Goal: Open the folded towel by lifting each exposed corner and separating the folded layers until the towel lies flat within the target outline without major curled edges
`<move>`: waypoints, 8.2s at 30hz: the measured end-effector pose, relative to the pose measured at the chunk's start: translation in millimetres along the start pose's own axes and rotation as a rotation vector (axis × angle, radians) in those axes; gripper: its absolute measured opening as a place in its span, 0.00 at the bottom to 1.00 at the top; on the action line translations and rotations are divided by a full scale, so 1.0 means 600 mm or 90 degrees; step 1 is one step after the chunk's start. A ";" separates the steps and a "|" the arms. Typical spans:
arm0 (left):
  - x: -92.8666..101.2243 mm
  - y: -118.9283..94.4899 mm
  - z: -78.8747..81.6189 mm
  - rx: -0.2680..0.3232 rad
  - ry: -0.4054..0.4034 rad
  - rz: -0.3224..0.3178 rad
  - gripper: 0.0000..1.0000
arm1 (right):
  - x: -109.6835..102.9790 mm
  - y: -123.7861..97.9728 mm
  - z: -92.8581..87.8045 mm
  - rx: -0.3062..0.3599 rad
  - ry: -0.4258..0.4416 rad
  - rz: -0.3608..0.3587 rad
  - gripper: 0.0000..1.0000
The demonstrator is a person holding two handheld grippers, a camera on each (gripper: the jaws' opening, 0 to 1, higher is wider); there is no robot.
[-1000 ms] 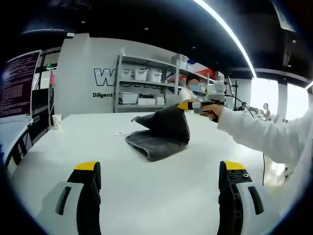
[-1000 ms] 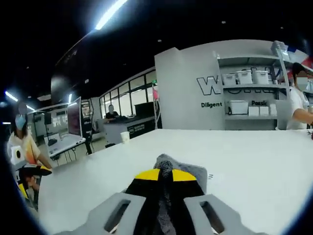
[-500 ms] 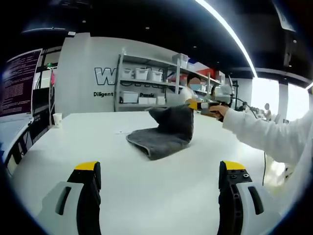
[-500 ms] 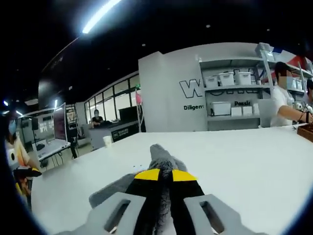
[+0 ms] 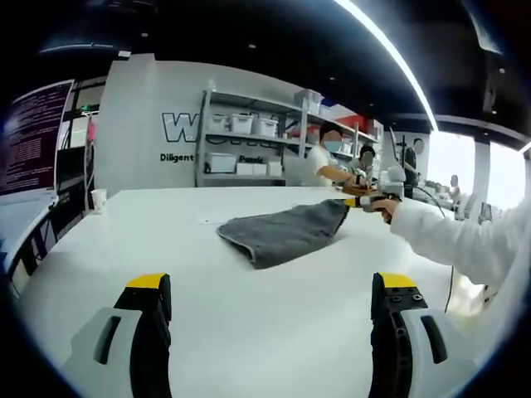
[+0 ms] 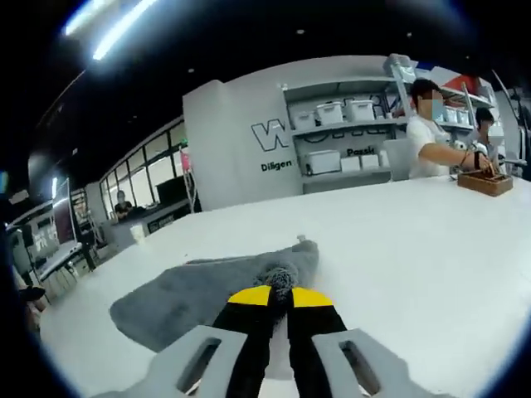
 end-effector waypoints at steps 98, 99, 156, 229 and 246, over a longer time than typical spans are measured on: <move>0.017 0.003 -0.006 -0.019 0.036 -0.021 1.00 | -0.245 -0.236 0.019 -0.045 -0.447 0.166 0.97; 0.016 0.003 -0.007 -0.019 0.034 -0.020 1.00 | -0.255 -0.228 0.020 -0.043 -0.457 0.173 0.97; -0.015 -0.036 -0.003 0.016 0.003 0.010 1.00 | -0.502 0.022 -0.223 -0.148 -0.582 0.392 0.19; 0.000 -0.015 0.011 0.004 0.020 0.003 1.00 | -0.109 0.068 0.091 -0.051 -0.352 0.105 0.00; 0.012 -0.009 0.006 0.000 0.021 -0.002 1.00 | 0.004 0.038 0.123 -0.046 -0.351 0.019 0.00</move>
Point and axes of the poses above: the point that each gripper's makers call its tool centre point, and the gripper's own axes: y roughly forward along the fingers, x roughly to its right, z roughly out of its top, the point moved 4 cm from there along -y, roughly backward along the fingers, and after that the axes turned 9 degrees about x, right-handed, at the moved point
